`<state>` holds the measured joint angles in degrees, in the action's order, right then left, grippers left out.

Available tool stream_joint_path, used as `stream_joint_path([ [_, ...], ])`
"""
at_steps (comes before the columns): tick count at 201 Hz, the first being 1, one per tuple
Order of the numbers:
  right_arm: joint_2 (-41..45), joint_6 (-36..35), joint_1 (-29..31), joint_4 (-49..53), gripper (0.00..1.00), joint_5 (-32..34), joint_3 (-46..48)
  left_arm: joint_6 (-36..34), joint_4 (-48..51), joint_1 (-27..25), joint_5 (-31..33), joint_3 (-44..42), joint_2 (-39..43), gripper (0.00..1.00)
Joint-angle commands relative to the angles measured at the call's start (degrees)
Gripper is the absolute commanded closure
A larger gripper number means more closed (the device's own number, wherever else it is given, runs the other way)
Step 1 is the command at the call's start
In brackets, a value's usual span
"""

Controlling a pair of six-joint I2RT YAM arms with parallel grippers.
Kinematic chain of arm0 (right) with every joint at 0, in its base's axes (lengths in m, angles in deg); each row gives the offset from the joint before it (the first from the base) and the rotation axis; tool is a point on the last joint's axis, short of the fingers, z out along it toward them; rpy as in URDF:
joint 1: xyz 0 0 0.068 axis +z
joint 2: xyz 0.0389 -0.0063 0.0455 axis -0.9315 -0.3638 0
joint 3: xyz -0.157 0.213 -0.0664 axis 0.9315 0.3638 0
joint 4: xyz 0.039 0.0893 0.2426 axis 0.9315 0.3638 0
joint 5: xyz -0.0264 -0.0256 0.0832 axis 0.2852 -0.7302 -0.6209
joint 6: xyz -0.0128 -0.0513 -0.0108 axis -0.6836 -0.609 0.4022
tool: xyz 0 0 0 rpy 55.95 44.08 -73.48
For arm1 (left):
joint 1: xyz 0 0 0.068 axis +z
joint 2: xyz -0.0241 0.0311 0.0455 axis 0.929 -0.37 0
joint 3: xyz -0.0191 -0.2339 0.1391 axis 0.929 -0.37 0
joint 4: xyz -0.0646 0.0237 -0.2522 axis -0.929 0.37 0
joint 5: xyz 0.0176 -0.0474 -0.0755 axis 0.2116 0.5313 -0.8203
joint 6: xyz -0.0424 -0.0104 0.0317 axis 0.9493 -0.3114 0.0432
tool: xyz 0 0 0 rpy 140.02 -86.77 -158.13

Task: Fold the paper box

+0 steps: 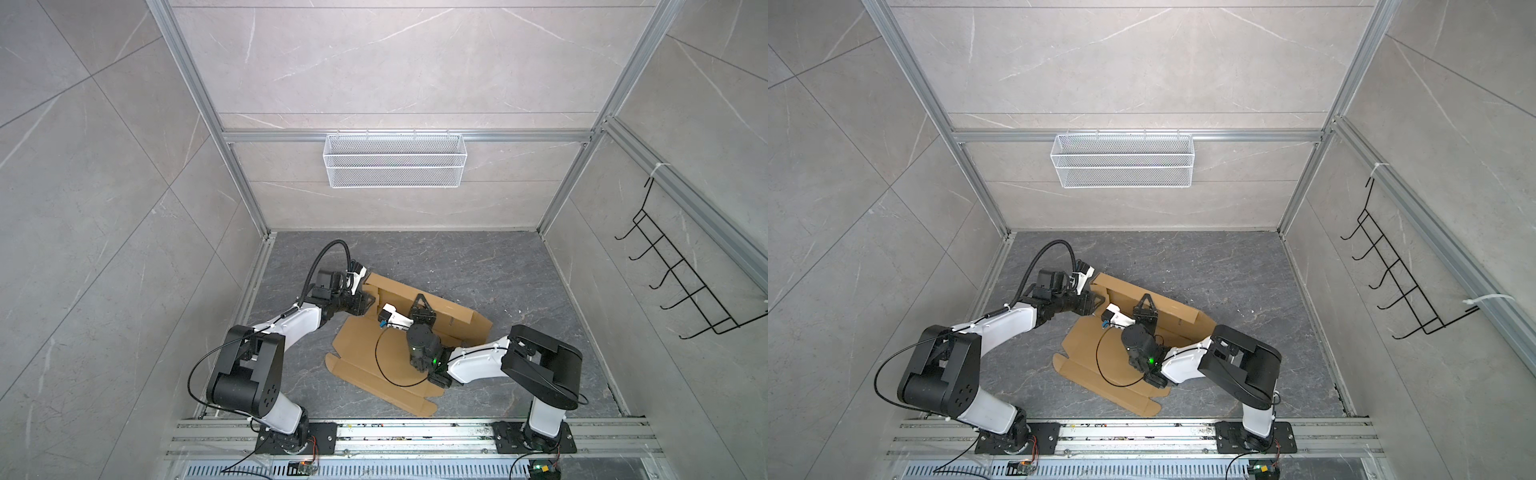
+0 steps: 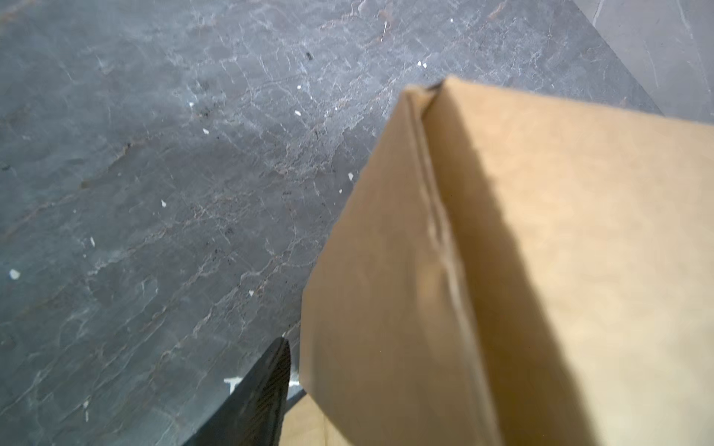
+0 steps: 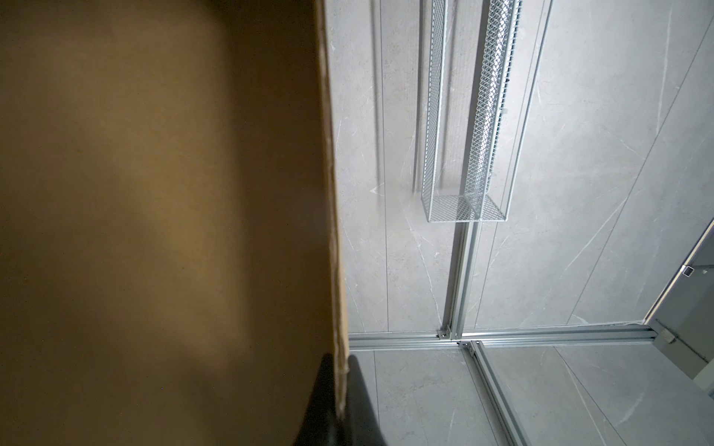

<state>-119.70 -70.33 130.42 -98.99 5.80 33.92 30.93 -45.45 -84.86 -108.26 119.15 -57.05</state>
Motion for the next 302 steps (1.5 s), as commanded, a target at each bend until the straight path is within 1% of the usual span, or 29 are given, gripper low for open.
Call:
stream_joint_path([
  [1, -1.87, 3.34, 0.65, 8.7, 1.0, -4.55, 1.14, 0.16, -7.63, -0.6, 3.76, -1.08, 1.52, 0.46],
  [44, -1.88, 3.78, 0.65, 9.2, 1.0, -4.55, 1.03, 2.03, -12.51, -1.53, 9.75, -3.61, 2.25, 0.51],
  [79, -1.95, 3.86, 0.55, 9.39, 1.0, -4.5, 0.92, 3.35, -15.74, -3.51, 14.66, -5.14, 2.18, 0.53],
  [113, -1.85, 4.13, 0.56, 9.72, 1.0, -4.46, 0.92, 6.68, -19.09, -4.42, 19.95, -6.39, 2.27, 0.55],
  [147, -1.98, 4.15, 0.56, 9.72, 1.0, -4.46, 0.75, 9.13, -21.14, -6.76, 25.69, -6.53, 1.19, 0.58],
  [202, -1.73, 4.31, 0.56, 9.72, 1.0, -4.29, 1.09, 9.21, -21.13, -10.49, 35.13, -6.05, -0.81, 0.64],
  [229, -1.97, 4.39, 0.55, 9.66, 1.0, -4.37, 0.92, 10.39, -19.02, -11.2, 41.28, -5.35, -1.33, 0.7],
  [280, -1.78, 4.3, 0.47, 9.72, 1.0, -4.28, 0.83, 12.02, -17.64, -11.72, 44.52, -4.57, -2.81, 0.74],
  [302, -1.7, 4.28, 0.38, 9.8, 1.0, -4.28, 0.88, 12.86, -17.57, -11.72, 44.2, -4.27, -3.27, 0.74],
])
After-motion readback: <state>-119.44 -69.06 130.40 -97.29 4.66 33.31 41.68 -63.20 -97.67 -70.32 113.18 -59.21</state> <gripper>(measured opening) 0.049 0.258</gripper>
